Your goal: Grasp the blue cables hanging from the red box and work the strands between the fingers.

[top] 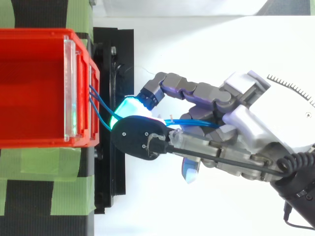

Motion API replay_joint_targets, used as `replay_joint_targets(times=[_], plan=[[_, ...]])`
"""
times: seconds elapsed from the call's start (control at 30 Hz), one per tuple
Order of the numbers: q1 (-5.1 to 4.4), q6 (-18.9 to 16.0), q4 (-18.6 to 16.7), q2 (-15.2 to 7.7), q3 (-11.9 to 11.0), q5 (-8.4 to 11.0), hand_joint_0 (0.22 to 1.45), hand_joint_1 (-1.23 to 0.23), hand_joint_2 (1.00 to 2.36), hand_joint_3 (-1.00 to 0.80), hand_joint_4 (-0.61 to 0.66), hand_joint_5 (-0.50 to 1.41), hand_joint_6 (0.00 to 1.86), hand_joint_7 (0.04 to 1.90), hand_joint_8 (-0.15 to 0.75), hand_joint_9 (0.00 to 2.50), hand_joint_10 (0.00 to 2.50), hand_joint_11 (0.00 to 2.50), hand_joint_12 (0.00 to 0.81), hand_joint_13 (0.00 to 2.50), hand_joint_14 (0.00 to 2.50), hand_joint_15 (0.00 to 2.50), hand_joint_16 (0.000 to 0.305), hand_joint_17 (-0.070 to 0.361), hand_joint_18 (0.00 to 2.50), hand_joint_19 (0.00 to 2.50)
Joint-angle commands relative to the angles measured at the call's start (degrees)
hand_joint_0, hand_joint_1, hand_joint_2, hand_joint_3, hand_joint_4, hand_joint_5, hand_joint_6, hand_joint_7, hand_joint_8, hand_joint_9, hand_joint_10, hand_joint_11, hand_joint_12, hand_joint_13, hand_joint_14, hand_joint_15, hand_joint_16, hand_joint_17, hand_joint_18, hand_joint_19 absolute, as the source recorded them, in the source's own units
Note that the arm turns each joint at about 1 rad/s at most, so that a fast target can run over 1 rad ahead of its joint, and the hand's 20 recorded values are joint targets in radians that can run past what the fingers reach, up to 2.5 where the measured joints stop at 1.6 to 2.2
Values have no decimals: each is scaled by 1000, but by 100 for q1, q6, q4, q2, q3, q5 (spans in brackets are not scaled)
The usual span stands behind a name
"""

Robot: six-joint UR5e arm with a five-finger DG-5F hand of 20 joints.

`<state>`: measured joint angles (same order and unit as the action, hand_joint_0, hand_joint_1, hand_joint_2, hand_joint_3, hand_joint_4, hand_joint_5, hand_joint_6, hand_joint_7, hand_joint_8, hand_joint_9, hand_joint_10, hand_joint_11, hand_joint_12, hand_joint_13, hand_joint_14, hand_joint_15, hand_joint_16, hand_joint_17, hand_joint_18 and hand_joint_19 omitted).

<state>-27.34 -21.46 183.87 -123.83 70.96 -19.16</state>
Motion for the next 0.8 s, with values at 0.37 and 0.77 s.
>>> replay_joint_targets(times=[0.37,0.77], plan=[[-8,2,-26,-1,6,0,899,-591,1017,-348,251,427,9,1342,524,1955,2500,2500,623,1986,2500,1614,246,185,2500,585],[0,2,-35,-1,6,0,1045,-653,1007,95,238,480,8,1364,524,1955,2500,2500,623,1986,2500,1614,246,185,2500,585]])
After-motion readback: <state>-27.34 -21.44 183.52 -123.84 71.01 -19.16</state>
